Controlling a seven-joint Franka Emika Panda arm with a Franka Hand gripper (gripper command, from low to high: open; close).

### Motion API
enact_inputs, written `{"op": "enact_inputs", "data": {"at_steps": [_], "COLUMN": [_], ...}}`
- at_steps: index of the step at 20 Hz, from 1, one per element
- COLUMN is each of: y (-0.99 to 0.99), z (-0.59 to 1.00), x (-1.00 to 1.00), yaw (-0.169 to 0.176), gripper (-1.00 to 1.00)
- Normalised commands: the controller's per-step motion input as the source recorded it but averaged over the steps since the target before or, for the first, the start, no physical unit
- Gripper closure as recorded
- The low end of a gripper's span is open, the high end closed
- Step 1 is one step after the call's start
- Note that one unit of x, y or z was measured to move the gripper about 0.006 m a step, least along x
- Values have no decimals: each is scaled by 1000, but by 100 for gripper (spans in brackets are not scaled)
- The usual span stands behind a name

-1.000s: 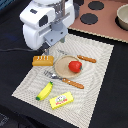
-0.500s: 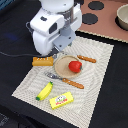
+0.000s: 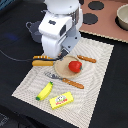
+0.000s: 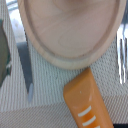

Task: Interact with the objects in diverse but meaningful ways.

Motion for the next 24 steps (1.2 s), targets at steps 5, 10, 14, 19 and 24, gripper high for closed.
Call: {"op": "enact_inputs", "data": {"at_steps": [5,10,14,19,24], "y": [0,0,-3,0,0], "z": [57,-31,-123,-49,62], "x": [762,530,339,453,652], "yaw": [-28,-3,0,0,-24], "gripper": [-100,-100,-100,-100,-100]}}
